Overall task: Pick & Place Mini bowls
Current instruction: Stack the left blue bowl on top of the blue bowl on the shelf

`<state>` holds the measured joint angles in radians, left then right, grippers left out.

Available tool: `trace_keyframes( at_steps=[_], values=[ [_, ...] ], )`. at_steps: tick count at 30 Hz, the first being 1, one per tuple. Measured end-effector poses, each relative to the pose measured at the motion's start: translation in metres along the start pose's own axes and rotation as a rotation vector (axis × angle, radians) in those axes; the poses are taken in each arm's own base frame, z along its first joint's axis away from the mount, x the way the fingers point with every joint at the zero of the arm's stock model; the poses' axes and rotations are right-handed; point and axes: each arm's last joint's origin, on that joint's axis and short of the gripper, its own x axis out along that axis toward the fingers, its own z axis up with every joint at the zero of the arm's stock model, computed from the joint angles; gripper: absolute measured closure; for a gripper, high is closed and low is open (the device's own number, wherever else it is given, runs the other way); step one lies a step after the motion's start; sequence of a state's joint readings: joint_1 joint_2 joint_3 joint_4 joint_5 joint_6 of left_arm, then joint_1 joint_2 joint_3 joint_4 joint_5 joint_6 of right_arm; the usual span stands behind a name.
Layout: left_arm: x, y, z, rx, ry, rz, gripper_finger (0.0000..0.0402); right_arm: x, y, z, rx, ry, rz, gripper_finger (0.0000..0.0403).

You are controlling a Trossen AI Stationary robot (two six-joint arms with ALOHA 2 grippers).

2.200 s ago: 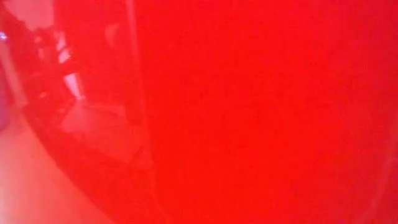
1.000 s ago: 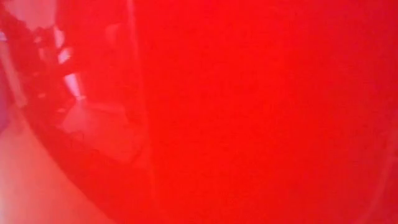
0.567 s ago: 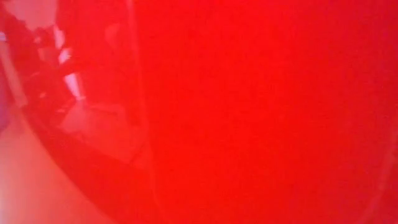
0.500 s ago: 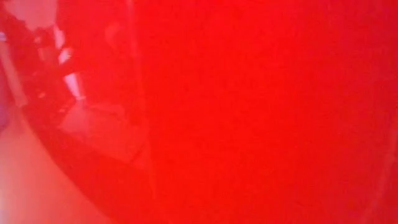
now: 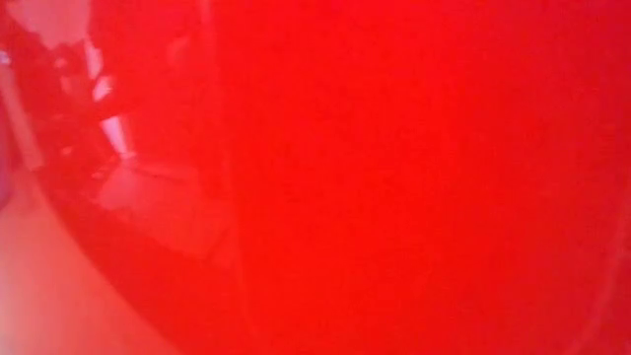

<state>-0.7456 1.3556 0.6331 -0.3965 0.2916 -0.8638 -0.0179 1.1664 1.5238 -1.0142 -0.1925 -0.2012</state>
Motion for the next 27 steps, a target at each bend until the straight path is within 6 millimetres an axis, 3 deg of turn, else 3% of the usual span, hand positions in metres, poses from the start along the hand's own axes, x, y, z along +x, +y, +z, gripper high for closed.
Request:
trace_keyframes(
  at_steps=[3, 8, 15, 21, 27],
  values=[
    [0.0, -0.001, 0.0, 0.011, -0.001, -0.004, 0.0326, 0.0, 0.0, 0.0, 0.0, 0.0, -0.001, 0.0271],
    [-0.002, -0.003, 0.002, -0.019, -0.004, -0.011, 0.0392, 0.0, 0.0, 0.0, 0.0, 0.0, -0.001, 0.0271],
    [-0.015, -0.021, 0.014, -0.062, 0.0, -0.108, 0.0399, 0.0, 0.0, 0.0, 0.0, 0.0, -0.001, 0.0271],
    [-0.059, -0.043, 0.036, -0.121, -0.103, -0.227, 0.04, 0.0, 0.0, 0.0, -0.008, 0.0, -0.001, 0.0271],
    [-0.124, -0.039, 0.053, -0.329, -0.294, -0.217, 0.0401, 0.0, 0.0, 0.0, -0.036, 0.0, -0.001, 0.0271]
  ],
)
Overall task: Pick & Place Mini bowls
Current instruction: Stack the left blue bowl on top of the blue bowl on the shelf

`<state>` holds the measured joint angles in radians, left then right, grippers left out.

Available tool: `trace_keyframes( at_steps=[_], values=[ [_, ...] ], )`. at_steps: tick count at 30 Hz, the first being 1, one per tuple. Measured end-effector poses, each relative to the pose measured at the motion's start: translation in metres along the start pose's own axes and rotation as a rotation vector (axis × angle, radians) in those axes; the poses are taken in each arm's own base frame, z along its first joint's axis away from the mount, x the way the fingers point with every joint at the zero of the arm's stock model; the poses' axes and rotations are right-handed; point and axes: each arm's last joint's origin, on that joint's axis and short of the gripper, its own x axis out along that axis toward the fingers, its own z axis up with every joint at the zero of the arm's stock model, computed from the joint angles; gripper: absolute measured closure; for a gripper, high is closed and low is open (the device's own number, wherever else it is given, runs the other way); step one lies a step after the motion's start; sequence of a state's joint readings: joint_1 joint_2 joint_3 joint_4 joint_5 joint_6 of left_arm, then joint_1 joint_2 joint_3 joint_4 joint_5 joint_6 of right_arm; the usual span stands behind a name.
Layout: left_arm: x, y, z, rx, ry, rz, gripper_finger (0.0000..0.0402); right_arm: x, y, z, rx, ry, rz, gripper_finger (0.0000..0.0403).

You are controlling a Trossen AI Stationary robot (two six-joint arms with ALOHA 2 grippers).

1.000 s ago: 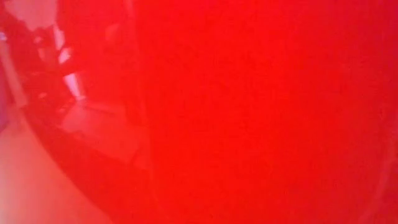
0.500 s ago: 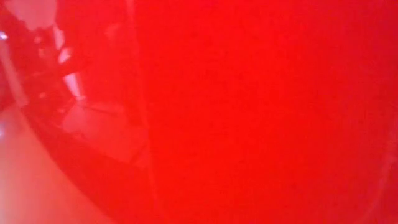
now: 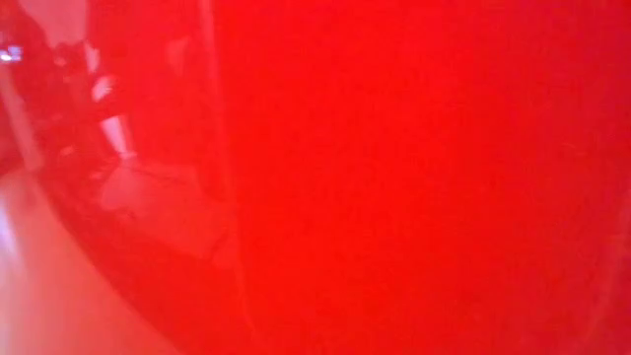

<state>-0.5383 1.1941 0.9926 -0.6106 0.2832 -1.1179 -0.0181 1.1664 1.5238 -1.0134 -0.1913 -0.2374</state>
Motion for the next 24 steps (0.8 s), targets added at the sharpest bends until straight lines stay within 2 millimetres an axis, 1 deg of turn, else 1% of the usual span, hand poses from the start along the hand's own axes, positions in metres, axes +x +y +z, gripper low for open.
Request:
trace_keyframes(
  at_steps=[6, 14, 20, 24],
  values=[
    [-0.06, 0.001, 0.031, -0.189, -0.22, 0.055, 0.0401, 0.0, 0.0, 0.0, -0.031, 0.0, 0.0, 0.0271],
    [-0.13, 0.009, 0.068, -0.355, -0.537, 0.121, 0.0401, 0.0, 0.0, 0.0, -0.032, 0.0, 0.0, 0.0271],
    [-0.177, 0.022, 0.09, -0.372, -0.8, 0.209, 0.0401, 0.0, 0.0, 0.0, -0.032, 0.0, 0.0, 0.0271],
    [-0.2, 0.035, 0.101, -0.366, -0.885, 0.285, 0.0401, 0.0, 0.0, 0.0, -0.032, 0.0, 0.0, 0.0271]
  ],
)
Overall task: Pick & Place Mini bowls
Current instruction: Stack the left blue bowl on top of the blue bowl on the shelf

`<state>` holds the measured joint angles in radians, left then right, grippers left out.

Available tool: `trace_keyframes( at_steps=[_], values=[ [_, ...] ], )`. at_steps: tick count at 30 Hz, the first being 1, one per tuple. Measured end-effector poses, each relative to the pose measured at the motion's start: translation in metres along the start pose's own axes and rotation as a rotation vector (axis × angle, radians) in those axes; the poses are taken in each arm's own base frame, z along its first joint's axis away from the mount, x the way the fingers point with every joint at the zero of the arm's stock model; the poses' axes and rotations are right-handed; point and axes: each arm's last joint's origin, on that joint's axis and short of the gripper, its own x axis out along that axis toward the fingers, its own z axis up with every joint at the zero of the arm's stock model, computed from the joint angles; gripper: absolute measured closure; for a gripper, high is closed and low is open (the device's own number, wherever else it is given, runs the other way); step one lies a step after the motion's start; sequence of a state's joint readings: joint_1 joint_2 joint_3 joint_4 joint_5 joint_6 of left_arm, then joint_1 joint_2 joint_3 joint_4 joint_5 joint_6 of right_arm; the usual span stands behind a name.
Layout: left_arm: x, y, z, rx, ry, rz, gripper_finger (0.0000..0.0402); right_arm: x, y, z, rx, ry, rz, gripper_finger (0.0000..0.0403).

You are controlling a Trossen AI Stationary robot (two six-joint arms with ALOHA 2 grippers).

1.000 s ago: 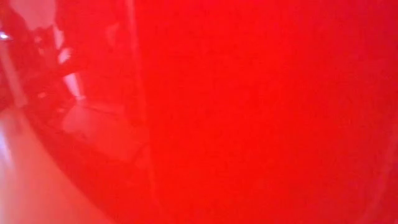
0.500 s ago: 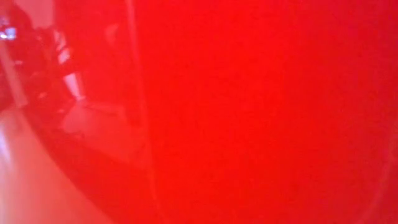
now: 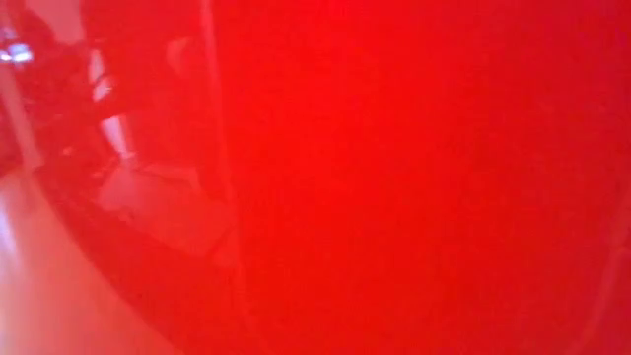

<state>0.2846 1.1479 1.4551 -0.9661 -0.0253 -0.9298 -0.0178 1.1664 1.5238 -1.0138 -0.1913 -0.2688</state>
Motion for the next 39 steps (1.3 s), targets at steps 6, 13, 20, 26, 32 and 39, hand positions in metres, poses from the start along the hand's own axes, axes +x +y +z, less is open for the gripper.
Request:
trace_keyframes(
  at_steps=[6, 13, 20, 26, 32, 39],
  values=[
    [0.005, 0.012, 0.04, 0.144, -0.061, 0.128, 0.0401, 0.0, 0.0, 0.0, 0.004, 0.0, -0.001, 0.0271],
    [0.031, 0.028, 0.083, 0.278, 0.028, 0.316, 0.0401, 0.0, 0.0, 0.0, 0.007, 0.001, -0.003, 0.0271],
    [0.062, 0.039, 0.119, 0.409, 0.125, 0.341, 0.0401, 0.0, 0.0, 0.0, 0.007, 0.001, -0.003, 0.0271],
    [0.08, 0.05, 0.133, 0.456, 0.21, 0.389, 0.0401, 0.0, 0.0, 0.0, 0.008, 0.002, -0.007, 0.0271],
    [0.089, 0.061, 0.138, 0.465, 0.244, 0.42, 0.0401, 0.0, 0.0, 0.0, 0.008, 0.002, -0.008, 0.0271],
    [0.096, 0.065, 0.141, 0.459, 0.256, 0.433, 0.0401, 0.0, 0.0, 0.0, 0.007, 0.002, -0.011, 0.0271]
  ],
)
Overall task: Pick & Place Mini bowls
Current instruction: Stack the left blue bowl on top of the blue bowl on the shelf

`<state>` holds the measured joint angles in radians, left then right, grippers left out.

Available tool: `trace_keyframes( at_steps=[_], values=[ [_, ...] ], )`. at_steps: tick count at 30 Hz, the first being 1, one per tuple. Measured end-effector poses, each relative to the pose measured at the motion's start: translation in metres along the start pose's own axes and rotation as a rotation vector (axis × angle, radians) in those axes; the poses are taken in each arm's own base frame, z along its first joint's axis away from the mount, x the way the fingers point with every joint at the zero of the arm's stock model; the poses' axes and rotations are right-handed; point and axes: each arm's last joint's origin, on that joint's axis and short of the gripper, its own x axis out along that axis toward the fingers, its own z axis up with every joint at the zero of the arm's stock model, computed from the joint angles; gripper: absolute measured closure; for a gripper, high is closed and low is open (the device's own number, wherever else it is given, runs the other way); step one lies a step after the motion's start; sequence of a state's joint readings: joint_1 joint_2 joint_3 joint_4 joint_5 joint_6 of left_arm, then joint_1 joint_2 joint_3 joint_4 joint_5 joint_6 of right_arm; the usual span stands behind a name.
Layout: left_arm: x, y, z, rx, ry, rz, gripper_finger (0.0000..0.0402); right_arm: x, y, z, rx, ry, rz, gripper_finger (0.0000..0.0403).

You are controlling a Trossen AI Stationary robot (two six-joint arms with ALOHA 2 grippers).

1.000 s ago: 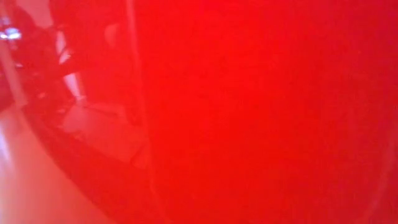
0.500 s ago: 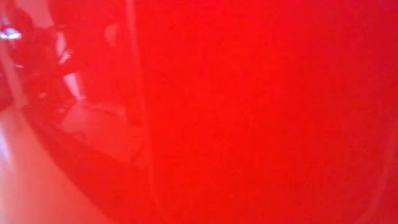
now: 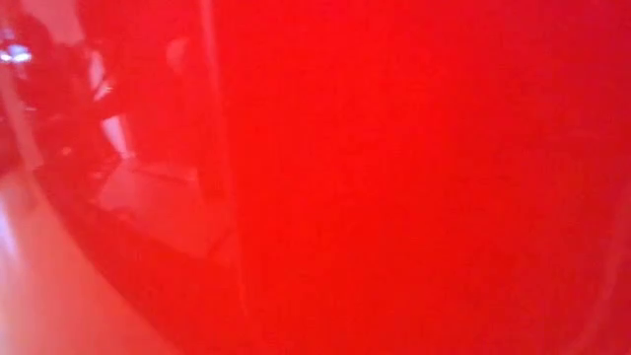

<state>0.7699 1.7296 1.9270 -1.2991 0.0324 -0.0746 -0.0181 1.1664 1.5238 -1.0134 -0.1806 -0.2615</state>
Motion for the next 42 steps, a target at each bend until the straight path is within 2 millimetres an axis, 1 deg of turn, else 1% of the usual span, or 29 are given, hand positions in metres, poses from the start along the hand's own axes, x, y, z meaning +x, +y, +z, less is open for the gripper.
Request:
trace_keyframes(
  at_steps=[10, 30, 33, 42],
  values=[
    [0.012, 0.001, 0.003, 0.009, 0.029, 0.011, 0.0401, 0.0, -0.001, 0.0, 0.0, 0.006, -0.023, 0.0271],
    [0.01, 0.001, 0.0, 0.03, 0.051, 0.019, 0.0385, 0.0, -0.001, 0.0, 0.0, 0.007, -0.025, 0.0271],
    [0.01, 0.001, 0.0, 0.025, 0.051, 0.019, 0.037, 0.0, -0.001, 0.0, 0.0, 0.007, -0.025, 0.0271],
    [0.01, 0.002, 0.0, 0.022, 0.049, 0.038, 0.0295, 0.0, -0.001, 0.0, 0.0, 0.007, -0.025, 0.0271]
  ],
)
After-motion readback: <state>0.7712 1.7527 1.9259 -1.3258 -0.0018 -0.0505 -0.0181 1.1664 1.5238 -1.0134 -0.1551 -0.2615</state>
